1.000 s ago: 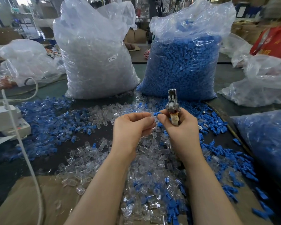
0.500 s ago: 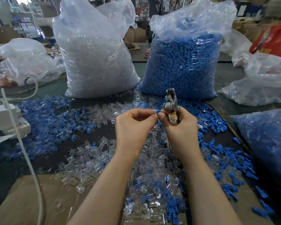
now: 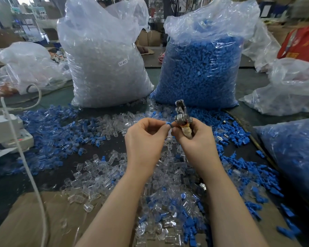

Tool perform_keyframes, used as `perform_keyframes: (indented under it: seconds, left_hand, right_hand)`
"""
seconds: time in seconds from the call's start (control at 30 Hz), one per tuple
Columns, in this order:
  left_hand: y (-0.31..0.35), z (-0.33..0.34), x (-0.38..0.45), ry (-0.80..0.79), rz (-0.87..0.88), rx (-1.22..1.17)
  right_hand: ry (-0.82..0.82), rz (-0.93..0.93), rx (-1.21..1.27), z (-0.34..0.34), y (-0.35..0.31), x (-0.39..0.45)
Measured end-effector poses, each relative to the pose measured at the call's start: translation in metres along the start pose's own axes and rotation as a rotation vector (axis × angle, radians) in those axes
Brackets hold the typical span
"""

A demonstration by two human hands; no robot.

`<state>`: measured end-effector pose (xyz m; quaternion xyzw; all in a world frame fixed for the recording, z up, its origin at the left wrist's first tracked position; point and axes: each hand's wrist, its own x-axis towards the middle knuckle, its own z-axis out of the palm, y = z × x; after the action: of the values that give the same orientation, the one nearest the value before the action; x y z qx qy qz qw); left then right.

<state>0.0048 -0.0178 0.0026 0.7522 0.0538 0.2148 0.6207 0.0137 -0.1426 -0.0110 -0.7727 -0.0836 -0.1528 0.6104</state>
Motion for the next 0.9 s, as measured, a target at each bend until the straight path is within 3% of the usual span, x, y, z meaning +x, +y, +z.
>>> perform_keyframes:
  seconds: [0.13, 0.37, 0.9]
  left_hand:
    - [0.001, -0.003, 0.001, -0.025, -0.01, -0.066]
    - [0.003, -0.007, 0.001, -0.086, 0.039, -0.18]
    - [0.001, -0.024, 0.008, -0.244, 0.135, -0.175]
  right_hand:
    - [-0.003, 0.018, -0.029, -0.007, 0.002, 0.0]
    - [-0.132, 0.054, -0.308, -0.012, 0.003, 0.001]
    - [-0.249, 0.048, -0.367, -0.012, 0.003, 0.0]
